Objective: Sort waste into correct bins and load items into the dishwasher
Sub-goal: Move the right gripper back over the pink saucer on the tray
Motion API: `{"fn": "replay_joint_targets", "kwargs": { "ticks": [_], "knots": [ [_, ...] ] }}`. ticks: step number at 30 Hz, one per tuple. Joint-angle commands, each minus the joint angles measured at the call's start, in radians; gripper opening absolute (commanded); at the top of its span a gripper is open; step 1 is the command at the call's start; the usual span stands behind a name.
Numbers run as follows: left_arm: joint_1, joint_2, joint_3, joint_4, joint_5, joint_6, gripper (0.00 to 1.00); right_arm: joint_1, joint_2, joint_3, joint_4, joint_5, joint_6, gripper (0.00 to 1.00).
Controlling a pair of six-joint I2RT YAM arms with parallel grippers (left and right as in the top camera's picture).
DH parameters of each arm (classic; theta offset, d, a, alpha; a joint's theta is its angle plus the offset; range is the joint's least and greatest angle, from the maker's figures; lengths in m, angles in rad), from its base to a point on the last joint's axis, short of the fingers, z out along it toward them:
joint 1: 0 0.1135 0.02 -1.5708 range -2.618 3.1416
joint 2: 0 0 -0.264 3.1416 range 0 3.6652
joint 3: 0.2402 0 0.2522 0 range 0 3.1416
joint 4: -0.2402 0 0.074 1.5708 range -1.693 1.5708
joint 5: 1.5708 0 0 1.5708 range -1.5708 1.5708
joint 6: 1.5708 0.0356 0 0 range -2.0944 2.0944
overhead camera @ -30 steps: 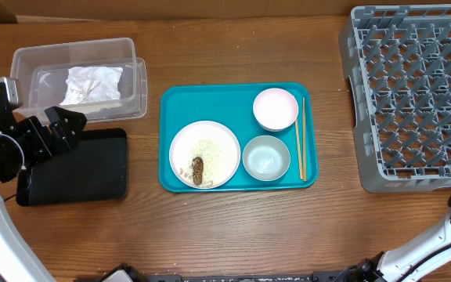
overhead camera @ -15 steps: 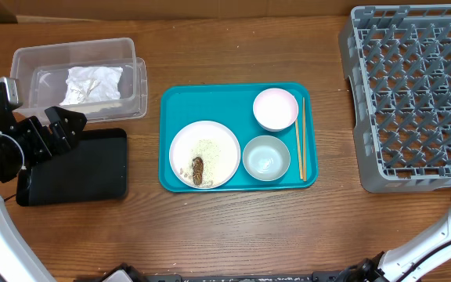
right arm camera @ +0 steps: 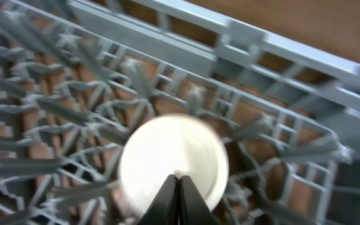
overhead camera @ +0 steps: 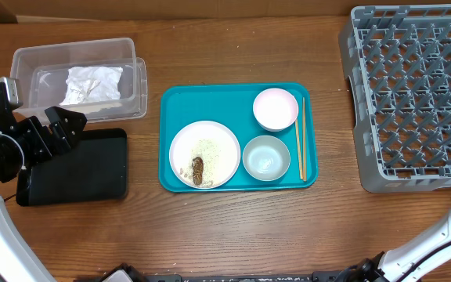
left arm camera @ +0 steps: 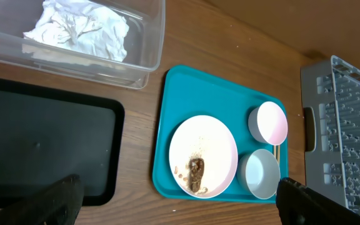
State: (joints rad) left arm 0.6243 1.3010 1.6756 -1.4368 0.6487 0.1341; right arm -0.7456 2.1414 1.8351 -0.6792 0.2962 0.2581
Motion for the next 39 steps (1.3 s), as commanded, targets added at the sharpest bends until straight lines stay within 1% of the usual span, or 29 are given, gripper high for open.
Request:
{"fn": "replay_joint_targets", "kwargs": {
  "ticks": [1, 3, 7, 10, 14, 17, 18, 19, 20, 21, 22, 25, 26, 27, 29, 30, 33, 34, 36, 39],
  "knots": [
    [0.004, 0.001, 0.006, 0.001, -0.003, 0.016, 1.00, -0.016, -0.061, 0.041, -0.025, 0.043, 0.049, 0.04],
    [0.004, 0.001, 0.006, 0.001, -0.003, 0.016, 1.00, -0.018, -0.079, 0.042, -0.034, 0.037, 0.079, 0.04],
    [0.004, 0.001, 0.006, 0.001, -0.002, 0.016, 1.00, -0.018, -0.088, 0.042, -0.055, 0.031, 0.080, 0.04],
    [0.004, 0.001, 0.006, 0.001, -0.003, 0.016, 1.00, -0.018, -0.089, 0.042, -0.068, -0.029, 0.080, 0.04],
    [0.004, 0.001, 0.006, 0.001, -0.003, 0.016, 1.00, -0.019, -0.137, 0.042, -0.056, -0.255, 0.080, 0.04],
    [0.004, 0.001, 0.006, 0.001, -0.003, 0.016, 1.00, -0.019, -0.218, 0.051, -0.056, -0.443, 0.092, 0.04],
    [0.004, 0.001, 0.006, 0.001, -0.002, 0.016, 1.00, -0.018, -0.252, 0.052, -0.050, -0.527, 0.111, 0.04],
    [0.004, 0.001, 0.006, 0.001, -0.003, 0.016, 1.00, -0.019, -0.299, 0.052, -0.028, -0.661, 0.126, 0.04],
    [0.004, 0.001, 0.006, 0.001, -0.003, 0.016, 1.00, -0.019, -0.323, 0.052, -0.009, -0.736, 0.139, 0.04],
    [0.004, 0.001, 0.006, 0.001, -0.003, 0.016, 1.00, -0.019, -0.357, 0.052, 0.020, -0.854, 0.152, 0.07],
    [0.004, 0.001, 0.006, 0.001, -0.003, 0.016, 1.00, -0.018, -0.386, 0.052, 0.053, -0.972, 0.168, 0.12],
    [0.004, 0.001, 0.006, 0.001, -0.003, 0.016, 1.00, 0.000, -0.465, 0.052, 0.167, -1.337, 0.175, 0.32],
    [0.004, 0.001, 0.006, 0.001, -0.003, 0.016, 1.00, 0.009, -0.483, 0.052, 0.186, -1.407, 0.183, 0.45],
    [0.004, 0.001, 0.006, 0.001, -0.003, 0.016, 1.00, 0.026, -0.505, 0.052, 0.195, -1.490, 0.189, 0.63],
    [0.004, 0.001, 0.006, 0.001, -0.003, 0.016, 1.00, 0.064, -0.539, 0.052, 0.192, -1.621, 0.188, 0.84],
    [0.004, 0.001, 0.006, 0.001, -0.003, 0.016, 1.00, 0.086, -0.552, 0.052, 0.192, -1.682, 0.188, 1.00],
    [0.004, 0.001, 0.006, 0.001, -0.003, 0.016, 1.00, 0.165, -0.574, 0.052, 0.192, -1.843, 0.188, 1.00],
    [0.004, 0.001, 0.006, 0.001, -0.003, 0.016, 1.00, 0.196, -0.575, 0.052, 0.188, -1.866, 0.197, 1.00],
    [0.004, 0.001, 0.006, 0.001, -0.003, 0.016, 1.00, 0.269, -0.575, 0.051, 0.174, -1.865, 0.222, 1.00],
    [0.004, 0.001, 0.006, 0.001, -0.003, 0.016, 1.00, 0.400, -0.575, 0.049, 0.153, -1.843, 0.210, 1.00]
  ]
}}
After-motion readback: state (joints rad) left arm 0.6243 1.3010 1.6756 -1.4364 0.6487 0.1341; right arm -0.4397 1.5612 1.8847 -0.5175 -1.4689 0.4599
